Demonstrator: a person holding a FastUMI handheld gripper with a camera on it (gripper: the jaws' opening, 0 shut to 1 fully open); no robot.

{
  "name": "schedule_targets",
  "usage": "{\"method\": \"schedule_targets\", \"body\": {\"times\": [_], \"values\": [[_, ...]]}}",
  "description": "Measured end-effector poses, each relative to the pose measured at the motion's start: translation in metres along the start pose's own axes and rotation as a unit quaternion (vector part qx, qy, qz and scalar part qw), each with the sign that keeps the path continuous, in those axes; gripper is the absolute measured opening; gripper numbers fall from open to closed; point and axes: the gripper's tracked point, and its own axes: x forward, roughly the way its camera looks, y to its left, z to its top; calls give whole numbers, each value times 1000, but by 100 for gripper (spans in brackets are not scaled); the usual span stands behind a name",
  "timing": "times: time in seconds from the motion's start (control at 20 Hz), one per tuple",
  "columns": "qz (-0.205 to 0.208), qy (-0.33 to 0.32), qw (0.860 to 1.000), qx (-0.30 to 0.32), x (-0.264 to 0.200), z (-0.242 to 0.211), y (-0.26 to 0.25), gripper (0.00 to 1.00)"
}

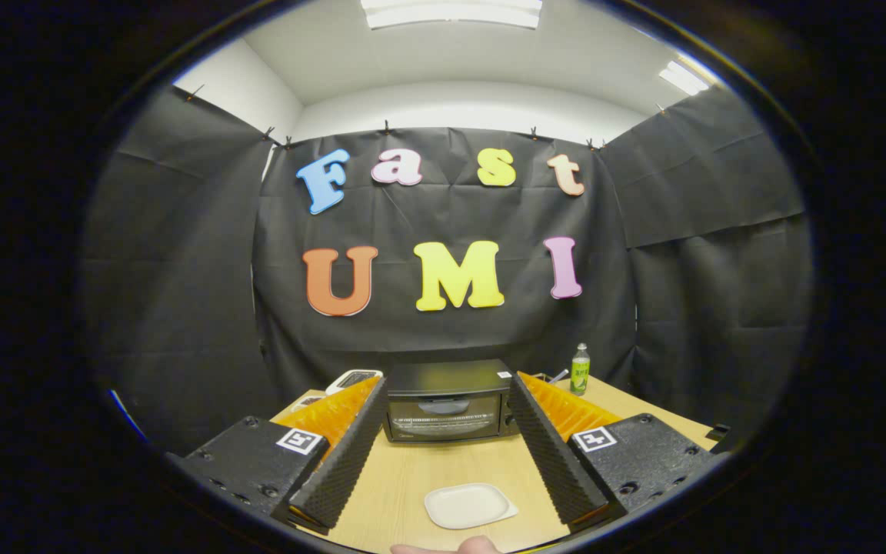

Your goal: Open the toaster oven, put the food inside, and close the toaster oven door.

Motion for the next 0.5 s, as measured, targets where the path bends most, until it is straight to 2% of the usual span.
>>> {"method": "schedule_targets", "body": {"times": [0.5], "values": [[-11,-10,1000,-10,2,0,-3,100]]}}
